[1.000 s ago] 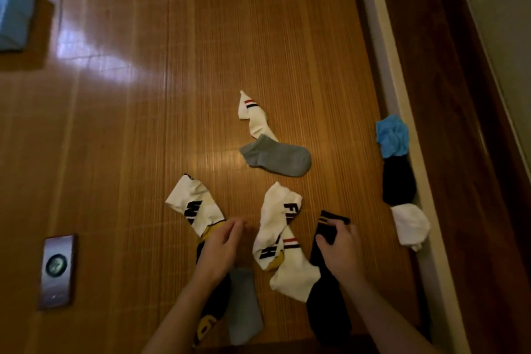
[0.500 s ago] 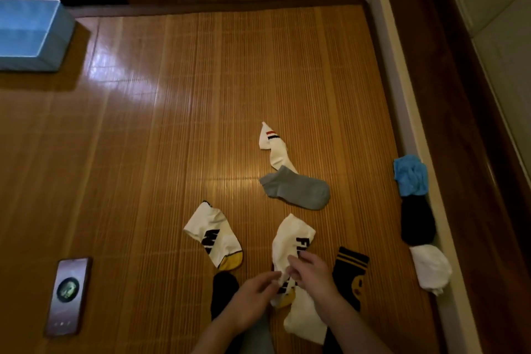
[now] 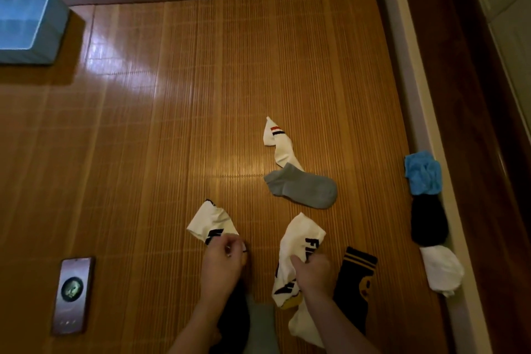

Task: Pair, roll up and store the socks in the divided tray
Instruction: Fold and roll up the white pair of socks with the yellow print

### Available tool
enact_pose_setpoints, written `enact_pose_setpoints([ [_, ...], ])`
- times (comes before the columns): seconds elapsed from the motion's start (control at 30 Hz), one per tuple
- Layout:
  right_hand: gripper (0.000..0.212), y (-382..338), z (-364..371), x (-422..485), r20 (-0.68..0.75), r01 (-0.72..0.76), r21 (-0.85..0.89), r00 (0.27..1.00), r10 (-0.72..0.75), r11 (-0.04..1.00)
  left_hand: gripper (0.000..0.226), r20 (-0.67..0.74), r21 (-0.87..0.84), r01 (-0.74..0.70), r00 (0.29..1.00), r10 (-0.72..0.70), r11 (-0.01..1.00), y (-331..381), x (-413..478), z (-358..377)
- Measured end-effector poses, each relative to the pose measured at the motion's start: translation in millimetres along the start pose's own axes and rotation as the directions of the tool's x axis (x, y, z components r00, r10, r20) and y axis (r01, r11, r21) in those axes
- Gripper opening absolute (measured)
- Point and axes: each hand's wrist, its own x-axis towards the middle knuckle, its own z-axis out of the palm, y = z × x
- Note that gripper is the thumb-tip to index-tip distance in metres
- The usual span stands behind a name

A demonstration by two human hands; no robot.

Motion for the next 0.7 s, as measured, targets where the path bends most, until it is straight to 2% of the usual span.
enact_pose_setpoints([
  [0.03, 0.018, 0.9, -0.9, 1.6, 0.023, 0.012, -0.010, 1.000, -0.012, 1.000, 0.013, -0.070, 0.056, 0.014, 0.998, -0.010, 0.998, -3.6, 4.3, -3.6],
  [0.1, 0.024, 2.3, -2.2, 4.4, 0.035, 0.036, 0.008, 0.999, -0.036, 0.999, 0.019, -0.153, 0.204, 0.098, 0.986, -0.067, 0.974, -10.2, 12.6, -9.3],
  [0.13, 0.022, 1.8, -2.6, 5.1, 0.038, 0.035, 0.046, 0.999, -0.037, 0.998, 0.024, -0.148, 0.246, 0.160, 0.981, -0.126, 0.956, -13.1, 16.7, -11.6],
  [0.2, 0.009, -3.8, -5.1, 4.2, 0.024, 0.009, 0.191, 1.000, -0.014, 0.982, 0.034, -0.046, 0.239, 0.279, 0.960, -0.276, 0.930, -14.6, 23.5, -15.6],
  [0.27, 0.009, -8.4, -8.8, 6.8, 0.004, 0.030, 0.293, 0.999, -0.033, 0.956, 0.040, 0.077, 0.185, 0.320, 0.938, -0.338, 0.929, -13.7, 28.5, -17.6],
  [0.33, 0.010, -13.1, -14.7, 12.6, 0.054, 0.027, 0.358, 0.997, -0.049, 0.933, 0.043, 0.130, 0.147, 0.287, 0.943, -0.306, 0.947, -14.1, 31.2, -17.3],
  [0.4, 0.013, -18.3, -23.8, 17.6, 0.148, -0.054, 0.463, 0.989, -0.017, 0.885, 0.041, 0.131, 0.055, 0.269, 0.953, -0.274, 0.962, -13.0, 31.0, -17.4],
  [0.57, 0.022, -25.9, -56.7, 17.6, 0.290, -0.191, 0.714, 0.956, -0.036, 0.674, 0.026, -0.008, -0.259, 0.219, 0.973, -0.229, 0.941, -7.4, 26.7, -20.9],
  [0.7, 0.025, -35.0, -71.2, 11.7, 0.368, -0.265, 0.785, 0.927, -0.077, 0.559, 0.039, 0.061, -0.313, 0.162, 0.987, -0.150, 0.936, 1.7, 19.6, -23.8],
])
